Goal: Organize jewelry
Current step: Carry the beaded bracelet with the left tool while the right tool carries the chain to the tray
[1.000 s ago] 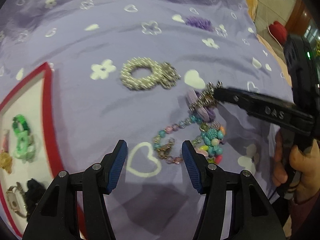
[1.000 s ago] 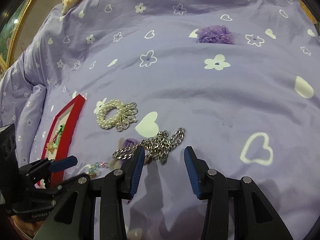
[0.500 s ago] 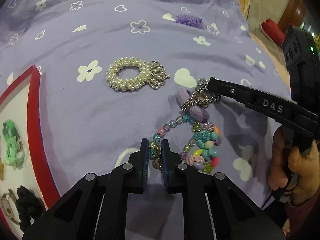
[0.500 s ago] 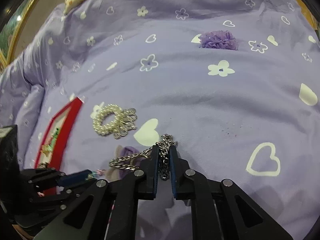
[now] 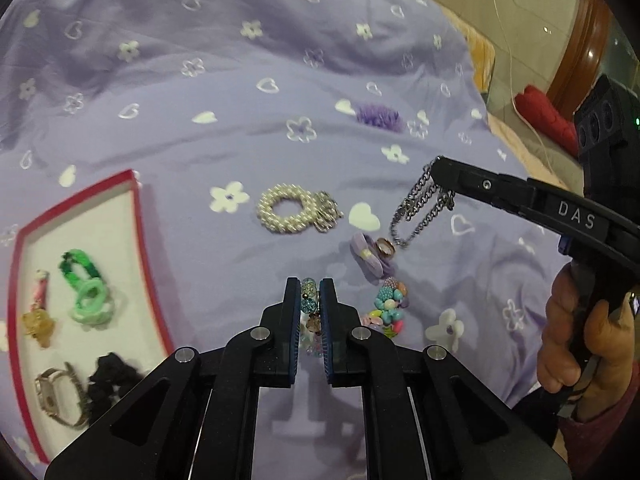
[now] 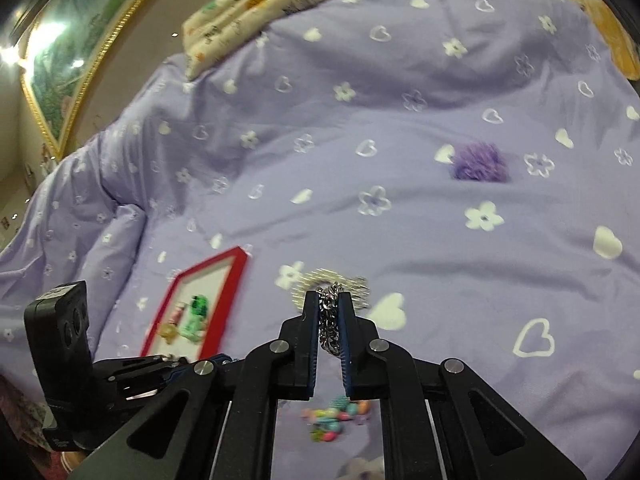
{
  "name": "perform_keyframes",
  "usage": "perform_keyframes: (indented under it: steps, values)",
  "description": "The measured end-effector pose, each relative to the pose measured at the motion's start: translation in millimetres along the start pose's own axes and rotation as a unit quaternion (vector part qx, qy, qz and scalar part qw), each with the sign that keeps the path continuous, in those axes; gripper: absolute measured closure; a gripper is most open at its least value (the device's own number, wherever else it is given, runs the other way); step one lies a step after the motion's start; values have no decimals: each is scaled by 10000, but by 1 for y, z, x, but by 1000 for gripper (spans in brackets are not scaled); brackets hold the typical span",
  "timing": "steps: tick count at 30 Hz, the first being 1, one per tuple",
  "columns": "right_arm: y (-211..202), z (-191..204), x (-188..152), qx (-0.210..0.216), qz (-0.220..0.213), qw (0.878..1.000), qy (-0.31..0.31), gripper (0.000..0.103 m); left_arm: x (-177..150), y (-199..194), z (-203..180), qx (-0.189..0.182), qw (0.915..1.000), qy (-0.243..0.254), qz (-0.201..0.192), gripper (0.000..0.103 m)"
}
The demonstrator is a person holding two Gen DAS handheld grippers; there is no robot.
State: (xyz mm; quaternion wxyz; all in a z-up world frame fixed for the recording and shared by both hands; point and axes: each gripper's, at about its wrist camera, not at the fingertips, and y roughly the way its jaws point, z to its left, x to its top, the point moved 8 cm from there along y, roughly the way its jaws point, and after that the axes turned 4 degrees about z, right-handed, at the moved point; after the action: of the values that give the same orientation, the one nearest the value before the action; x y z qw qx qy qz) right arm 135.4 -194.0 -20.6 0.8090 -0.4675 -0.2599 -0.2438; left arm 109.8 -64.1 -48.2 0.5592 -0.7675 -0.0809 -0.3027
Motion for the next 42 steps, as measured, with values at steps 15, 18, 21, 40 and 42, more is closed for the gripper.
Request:
perform_keyframes:
  steps: [15,18,21,40,42]
  values:
    - [8,81,-3,531,99,9975,-463,95,-14,-62,77,314,9949,-809,-507,95]
    - [17,101,-6,663,162,9961,-567,95,-18,-72,97,446,9929,-943,-574,95]
    - [24,117,-9,792,235,9946,-626,95,-21,-81,113,549,9905,-1085,-640,95]
    - [81,207,-32,1408,762,9822,-980,95,-46,-95,199,1030,9774,-1724,-659,95]
    - [88,212,-33,1422,798,9818,-977,95,-47,-92,206,1049,9763,-1779,-645,95]
